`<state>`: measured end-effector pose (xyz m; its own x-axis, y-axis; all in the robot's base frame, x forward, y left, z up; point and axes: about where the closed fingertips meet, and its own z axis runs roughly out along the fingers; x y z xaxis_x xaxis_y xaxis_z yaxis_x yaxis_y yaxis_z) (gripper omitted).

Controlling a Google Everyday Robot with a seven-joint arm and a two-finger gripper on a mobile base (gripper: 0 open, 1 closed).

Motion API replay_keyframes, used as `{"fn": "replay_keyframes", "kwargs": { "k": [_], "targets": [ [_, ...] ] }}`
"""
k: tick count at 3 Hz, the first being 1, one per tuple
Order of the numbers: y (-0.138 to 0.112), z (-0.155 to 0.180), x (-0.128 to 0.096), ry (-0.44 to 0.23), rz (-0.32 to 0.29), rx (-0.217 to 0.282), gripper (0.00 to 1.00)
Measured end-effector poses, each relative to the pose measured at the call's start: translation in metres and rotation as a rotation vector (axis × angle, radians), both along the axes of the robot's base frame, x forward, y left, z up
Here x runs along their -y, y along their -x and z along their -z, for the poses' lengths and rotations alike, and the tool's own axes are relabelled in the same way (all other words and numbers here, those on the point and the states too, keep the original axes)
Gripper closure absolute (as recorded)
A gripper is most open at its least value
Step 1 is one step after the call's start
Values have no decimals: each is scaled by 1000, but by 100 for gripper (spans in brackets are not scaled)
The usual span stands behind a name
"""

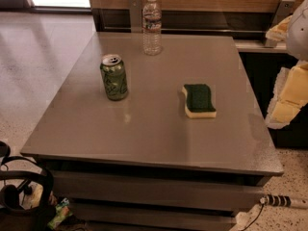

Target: Pick green can

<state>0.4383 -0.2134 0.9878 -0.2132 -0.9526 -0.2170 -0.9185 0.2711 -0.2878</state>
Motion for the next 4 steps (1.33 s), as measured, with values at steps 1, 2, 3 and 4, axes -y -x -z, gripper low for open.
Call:
{"fn": "replay_keyframes", "kwargs": {
  "k": [1, 2, 3, 4],
  "targets": [
    [0, 0, 0, 0, 0, 0, 0],
    [-3, -1, -10, -70, 5, 27, 0],
    [-5, 2, -46, -254, -22, 102, 0],
    [-14, 8, -81, -384, -55, 158, 0]
  ]
}}
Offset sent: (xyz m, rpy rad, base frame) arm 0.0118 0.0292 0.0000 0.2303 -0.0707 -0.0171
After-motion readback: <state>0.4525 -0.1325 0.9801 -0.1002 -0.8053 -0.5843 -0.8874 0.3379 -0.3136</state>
